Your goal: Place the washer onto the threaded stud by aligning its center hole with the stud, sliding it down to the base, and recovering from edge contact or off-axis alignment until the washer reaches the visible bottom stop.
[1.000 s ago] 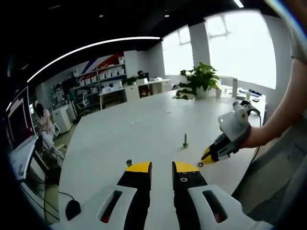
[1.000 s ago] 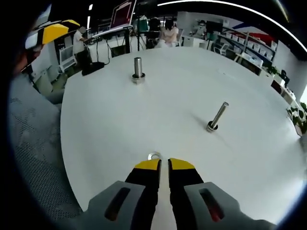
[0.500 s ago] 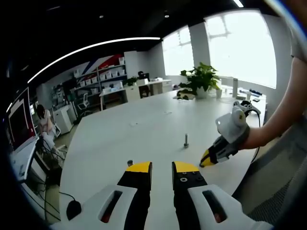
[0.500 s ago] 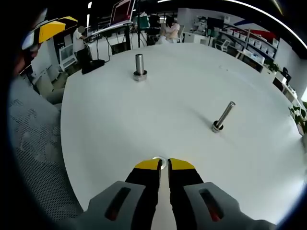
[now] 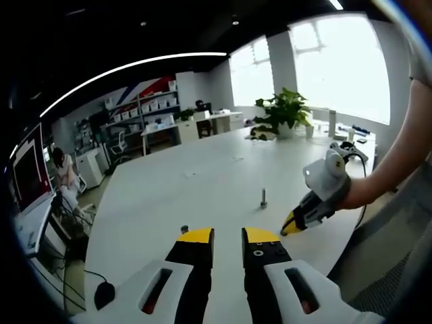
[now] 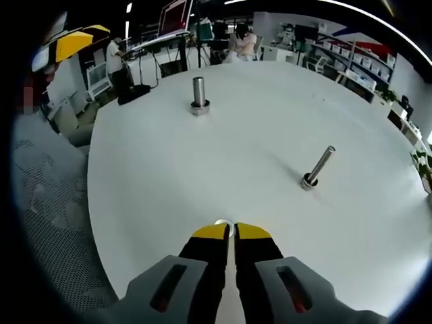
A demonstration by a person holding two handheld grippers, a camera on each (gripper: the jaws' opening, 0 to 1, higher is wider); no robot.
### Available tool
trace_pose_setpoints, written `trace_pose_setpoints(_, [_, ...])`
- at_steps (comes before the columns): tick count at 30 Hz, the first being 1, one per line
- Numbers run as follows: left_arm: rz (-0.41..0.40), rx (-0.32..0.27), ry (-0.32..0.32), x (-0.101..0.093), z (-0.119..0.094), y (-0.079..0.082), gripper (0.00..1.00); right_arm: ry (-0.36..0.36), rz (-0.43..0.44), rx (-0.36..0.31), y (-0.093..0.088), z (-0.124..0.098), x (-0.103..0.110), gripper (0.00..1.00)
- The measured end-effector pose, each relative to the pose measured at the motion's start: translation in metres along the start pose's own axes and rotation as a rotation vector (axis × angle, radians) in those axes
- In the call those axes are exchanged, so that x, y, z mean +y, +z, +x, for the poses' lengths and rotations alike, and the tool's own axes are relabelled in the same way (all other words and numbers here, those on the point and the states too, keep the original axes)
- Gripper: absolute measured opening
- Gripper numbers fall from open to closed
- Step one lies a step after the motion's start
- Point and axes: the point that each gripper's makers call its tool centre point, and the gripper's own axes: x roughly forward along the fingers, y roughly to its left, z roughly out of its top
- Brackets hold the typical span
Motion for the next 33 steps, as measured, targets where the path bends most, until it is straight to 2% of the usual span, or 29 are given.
trace_pose_setpoints(7, [-0.001, 0.000, 0.006, 0.001, -0.001, 0.000, 0.14, -0.018, 0.022, -0.009, 0.001, -0.003, -0.005, 0.04])
trace_pose_setpoints(17, [-0.002, -0.002, 0.006, 0.002, -0.001, 0.001, 0.14, -0.047, 0.042, -0.047, 0.019, -0.012, -0.020, 0.04])
trace_pose_setpoints(26, [-0.003, -0.005, 0.006, 0.002, -0.002, 0.002, 0.14, -0.081, 0.047, -0.063, 0.030, -0.017, -0.039, 0.04])
trace_pose_setpoints(33, [-0.004, -0.009, 0.007, 0.002, -0.003, 0.003, 0.14, -0.119, 0.044, -0.090, 0.049, -0.024, -0.062, 0.04])
